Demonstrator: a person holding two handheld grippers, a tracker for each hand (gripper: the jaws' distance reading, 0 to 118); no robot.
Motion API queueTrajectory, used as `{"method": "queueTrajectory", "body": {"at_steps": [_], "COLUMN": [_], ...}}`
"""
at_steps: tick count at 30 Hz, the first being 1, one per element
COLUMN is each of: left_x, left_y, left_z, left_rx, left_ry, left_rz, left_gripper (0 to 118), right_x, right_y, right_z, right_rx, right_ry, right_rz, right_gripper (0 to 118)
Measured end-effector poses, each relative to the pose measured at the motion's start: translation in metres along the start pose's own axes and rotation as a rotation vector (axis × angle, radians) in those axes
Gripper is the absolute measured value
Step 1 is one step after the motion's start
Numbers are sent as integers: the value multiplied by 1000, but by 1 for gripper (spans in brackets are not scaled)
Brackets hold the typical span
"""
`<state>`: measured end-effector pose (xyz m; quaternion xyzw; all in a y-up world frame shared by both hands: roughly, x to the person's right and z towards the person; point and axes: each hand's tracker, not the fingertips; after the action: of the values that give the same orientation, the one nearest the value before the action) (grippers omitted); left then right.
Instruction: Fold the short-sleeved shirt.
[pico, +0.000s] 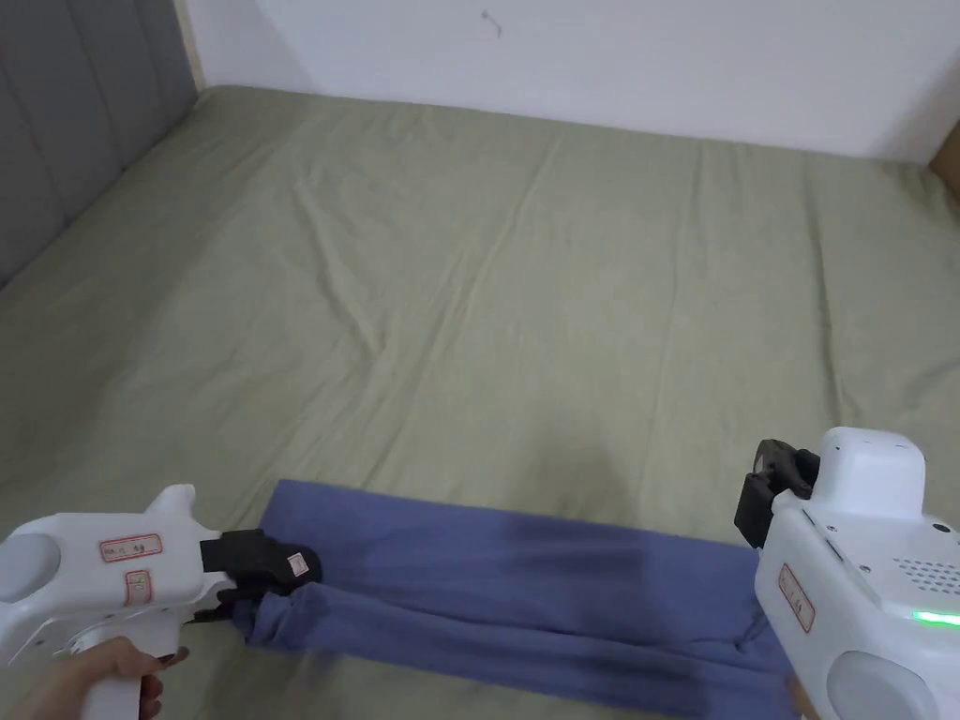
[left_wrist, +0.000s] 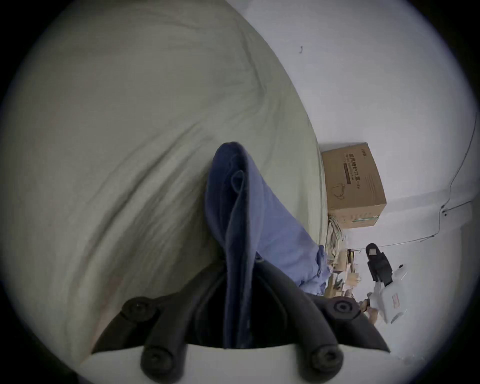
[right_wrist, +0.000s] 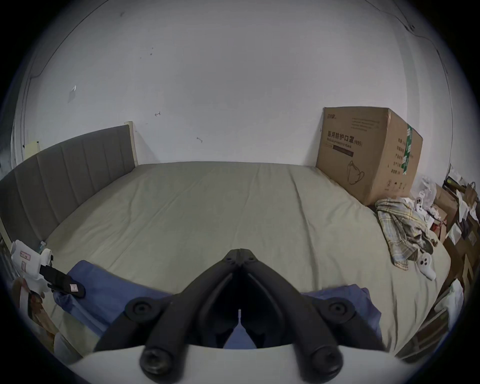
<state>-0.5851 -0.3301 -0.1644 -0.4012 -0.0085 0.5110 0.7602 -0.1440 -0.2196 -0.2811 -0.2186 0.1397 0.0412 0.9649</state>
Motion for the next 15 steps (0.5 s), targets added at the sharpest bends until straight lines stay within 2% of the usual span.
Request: {"method": "queueTrajectory", "body": {"at_steps": [8,14,15], "left_x": [6,36,15], "left_y": [3,0,5], "left_z": [40,47,44], "left_rx": [48,71,78], "left_ry": [89,182,197], "left_rz": [-41,-96,-128], "left_gripper": [4,4,4], "right_x": [23,43,47], "right_y": [-3,-8,-8], "right_z": [5,9,10], "right_rx": [-10,-15,-16], "right_ry": [-20,-36,-40], "right_rz": [-49,-88,-92], "right_gripper": [1,1,1]}}
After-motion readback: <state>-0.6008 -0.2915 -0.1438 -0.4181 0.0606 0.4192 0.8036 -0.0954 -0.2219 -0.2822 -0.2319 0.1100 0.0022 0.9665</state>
